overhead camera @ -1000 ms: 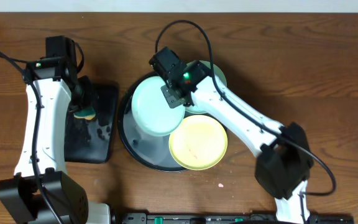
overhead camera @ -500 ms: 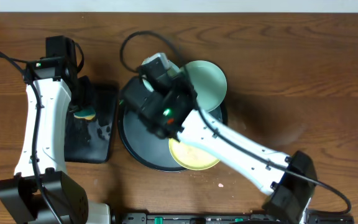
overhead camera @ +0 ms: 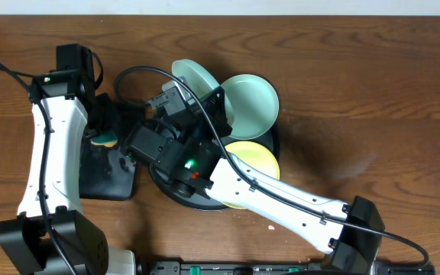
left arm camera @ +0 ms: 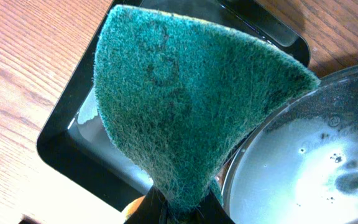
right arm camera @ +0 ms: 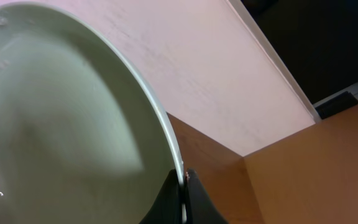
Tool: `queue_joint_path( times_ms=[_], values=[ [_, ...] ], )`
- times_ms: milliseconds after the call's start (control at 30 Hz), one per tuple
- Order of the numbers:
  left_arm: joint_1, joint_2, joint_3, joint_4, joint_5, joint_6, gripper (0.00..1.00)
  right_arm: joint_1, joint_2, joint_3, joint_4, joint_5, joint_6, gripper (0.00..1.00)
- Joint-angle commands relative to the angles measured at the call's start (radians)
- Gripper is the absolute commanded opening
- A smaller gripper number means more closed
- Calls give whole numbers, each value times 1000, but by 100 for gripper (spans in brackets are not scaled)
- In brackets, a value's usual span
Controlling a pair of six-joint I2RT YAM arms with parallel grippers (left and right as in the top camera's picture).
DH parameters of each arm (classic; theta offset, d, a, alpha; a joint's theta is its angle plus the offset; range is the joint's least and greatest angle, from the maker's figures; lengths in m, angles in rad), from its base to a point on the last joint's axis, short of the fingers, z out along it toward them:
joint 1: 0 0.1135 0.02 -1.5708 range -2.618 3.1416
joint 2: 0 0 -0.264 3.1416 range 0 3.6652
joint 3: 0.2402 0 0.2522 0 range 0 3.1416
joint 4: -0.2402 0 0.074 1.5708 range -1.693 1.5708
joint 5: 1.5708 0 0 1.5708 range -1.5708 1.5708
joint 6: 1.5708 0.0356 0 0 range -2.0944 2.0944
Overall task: Clean dirty plates on tray and stack at the side
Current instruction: 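Lift the pale green plate with the right gripper and carry it right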
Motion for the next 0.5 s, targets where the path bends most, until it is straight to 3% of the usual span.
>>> queue_joint_path(
  times_ms=[0,167,467],
  values=[
    [3,-15,11,-1,-10,-8,9,-9,-20,21,1,-16,-1,1],
    [3,-15,11,-2,-10,-8,9,-74,-20,21,-17,-333,-2,1],
    [3,-15,1,-2,-9,-8,9,-403,-24,22,-8,-1235,-52,1]
  ],
)
